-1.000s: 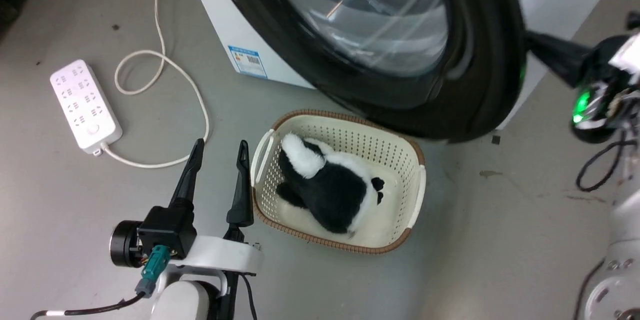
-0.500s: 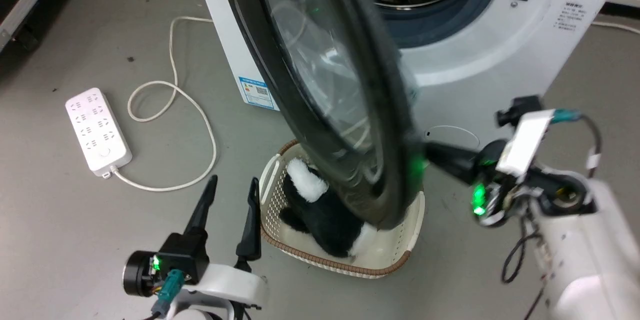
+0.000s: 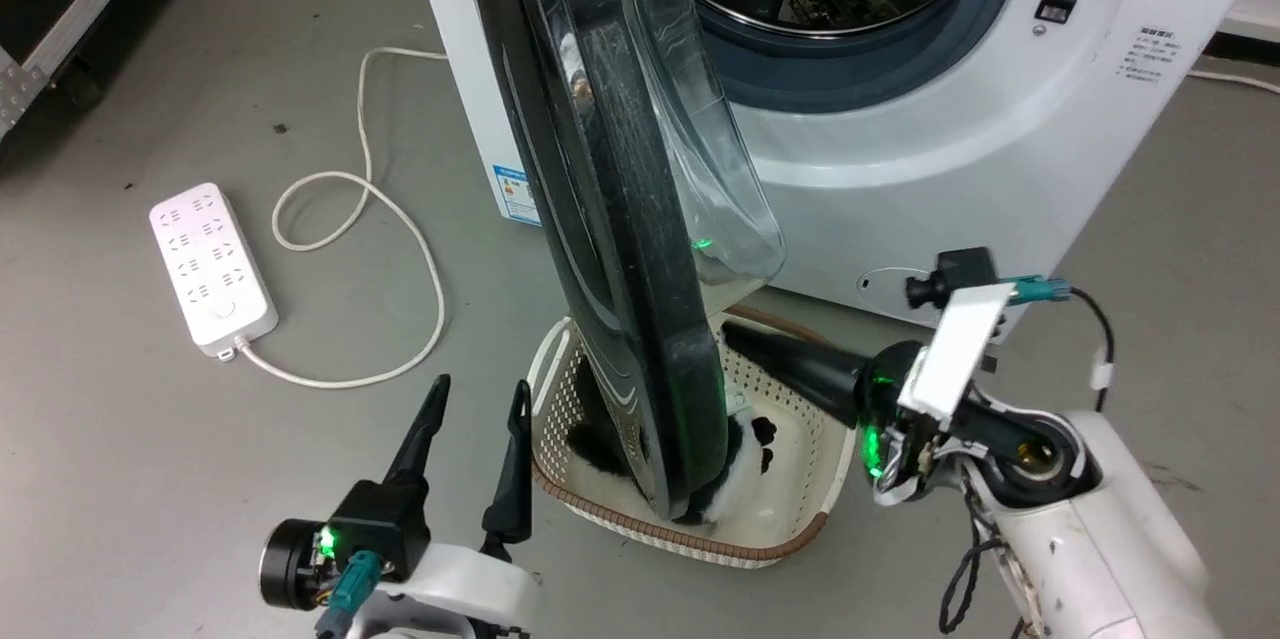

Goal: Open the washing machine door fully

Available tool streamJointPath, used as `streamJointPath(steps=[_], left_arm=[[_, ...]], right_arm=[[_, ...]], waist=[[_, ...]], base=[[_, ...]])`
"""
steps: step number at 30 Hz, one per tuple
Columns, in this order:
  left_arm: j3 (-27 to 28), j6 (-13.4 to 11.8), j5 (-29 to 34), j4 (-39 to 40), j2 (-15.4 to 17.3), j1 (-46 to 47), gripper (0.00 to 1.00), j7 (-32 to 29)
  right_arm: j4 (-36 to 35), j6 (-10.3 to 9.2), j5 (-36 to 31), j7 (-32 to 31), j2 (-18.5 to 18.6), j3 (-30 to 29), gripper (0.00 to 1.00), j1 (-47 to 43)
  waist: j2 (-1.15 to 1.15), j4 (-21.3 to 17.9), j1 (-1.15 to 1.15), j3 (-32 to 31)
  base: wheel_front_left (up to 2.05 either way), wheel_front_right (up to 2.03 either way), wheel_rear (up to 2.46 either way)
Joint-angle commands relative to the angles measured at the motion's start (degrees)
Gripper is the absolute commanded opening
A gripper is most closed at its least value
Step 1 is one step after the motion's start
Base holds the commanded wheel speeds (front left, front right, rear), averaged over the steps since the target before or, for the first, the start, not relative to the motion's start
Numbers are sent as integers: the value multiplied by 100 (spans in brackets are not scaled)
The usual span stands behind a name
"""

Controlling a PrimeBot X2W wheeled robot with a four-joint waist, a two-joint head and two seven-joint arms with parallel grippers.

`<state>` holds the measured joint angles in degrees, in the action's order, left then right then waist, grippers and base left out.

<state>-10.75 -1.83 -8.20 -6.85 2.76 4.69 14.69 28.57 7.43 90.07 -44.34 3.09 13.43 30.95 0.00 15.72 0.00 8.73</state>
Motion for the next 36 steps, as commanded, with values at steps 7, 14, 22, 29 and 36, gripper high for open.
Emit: streamJointPath(steps=[7, 14, 22, 29, 36], left_arm=[[154, 173, -12, -68, 11, 7, 100, 30], [597, 471, -31, -112, 61, -23, 100, 30], [815, 695, -65, -53, 90, -271, 100, 30], [819, 775, -122, 4, 59, -442, 100, 30], [768, 723, -36, -4, 32, -517, 100, 30]], right_arm=[[-748, 6, -915, 1171, 479, -329, 100, -92], [-2164, 6, -4505, 4273, 1695, 20, 100, -879], [-2336, 6, -7051, 5748, 1361, -874, 100, -1953], [-2840, 6, -8048, 5920, 658, -1486, 100, -3035], [-3052, 6, -8413, 5931, 256, -1554, 100, -3545]], waist=[[0, -245, 0, -110], [0, -788, 0, -337], [0, -1176, 0, -538], [0, -1279, 0, -585], [0, -1309, 0, -573]], base=[[0, 0, 0], [0, 0, 0], [0, 0, 0], [0, 0, 0], [0, 0, 0]])
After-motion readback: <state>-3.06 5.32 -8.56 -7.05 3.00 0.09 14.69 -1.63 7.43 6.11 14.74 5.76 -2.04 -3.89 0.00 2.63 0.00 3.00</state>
